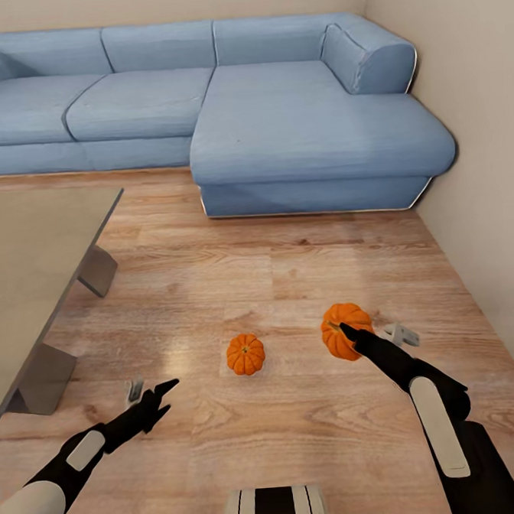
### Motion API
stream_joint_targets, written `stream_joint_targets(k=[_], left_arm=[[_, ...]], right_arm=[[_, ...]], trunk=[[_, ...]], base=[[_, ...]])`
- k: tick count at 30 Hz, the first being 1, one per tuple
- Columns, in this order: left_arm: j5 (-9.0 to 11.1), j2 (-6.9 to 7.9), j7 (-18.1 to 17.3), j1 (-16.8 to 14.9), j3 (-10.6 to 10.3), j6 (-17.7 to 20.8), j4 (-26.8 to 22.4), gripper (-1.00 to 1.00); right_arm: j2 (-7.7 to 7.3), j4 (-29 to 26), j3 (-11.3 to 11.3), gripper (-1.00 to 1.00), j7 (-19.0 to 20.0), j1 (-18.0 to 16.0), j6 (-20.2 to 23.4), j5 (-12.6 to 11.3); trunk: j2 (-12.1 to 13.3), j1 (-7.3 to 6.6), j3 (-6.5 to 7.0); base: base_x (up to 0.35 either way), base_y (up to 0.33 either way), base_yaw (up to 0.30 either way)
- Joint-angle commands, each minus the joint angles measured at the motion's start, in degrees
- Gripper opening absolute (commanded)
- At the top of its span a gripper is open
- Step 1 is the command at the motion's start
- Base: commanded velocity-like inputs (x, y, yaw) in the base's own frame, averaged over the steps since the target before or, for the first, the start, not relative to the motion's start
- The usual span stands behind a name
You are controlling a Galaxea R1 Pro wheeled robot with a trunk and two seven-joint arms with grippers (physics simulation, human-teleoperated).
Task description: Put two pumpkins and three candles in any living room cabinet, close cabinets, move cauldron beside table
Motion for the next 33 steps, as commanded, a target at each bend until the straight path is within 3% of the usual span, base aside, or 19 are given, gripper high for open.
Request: stream_joint_targets(k=[1,4,9,33], left_arm=[[0.57,0.07,-0.10,-0.02,-0.42,0.25,-0.17,1.00],[0.60,0.05,-0.21,0.02,-0.38,0.29,-1.06,1.00],[0.61,0.00,-0.20,0.03,-0.35,0.22,-1.56,1.00],[0.59,-0.05,0.25,0.04,-0.26,0.26,-1.50,1.00]], right_arm=[[-0.20,-0.05,-0.95,-1.00,1.40,0.00,0.45,-0.85],[-0.87,-0.03,-5.14,-1.00,7.93,0.02,3.90,-0.81],[-1.15,-0.02,-8.58,-1.00,11.09,0.02,6.71,-0.79],[-1.14,0.00,-9.53,-1.00,11.92,0.03,7.60,-0.79]], trunk=[[-0.01,-0.01,-0.04],[-0.01,-0.01,-0.04],[-0.01,-0.01,-0.04],[-0.01,-0.01,-0.04]], base=[[0.000,0.000,0.000],[0.000,0.000,0.000],[0.002,0.000,0.000],[0.170,0.012,0.000]])
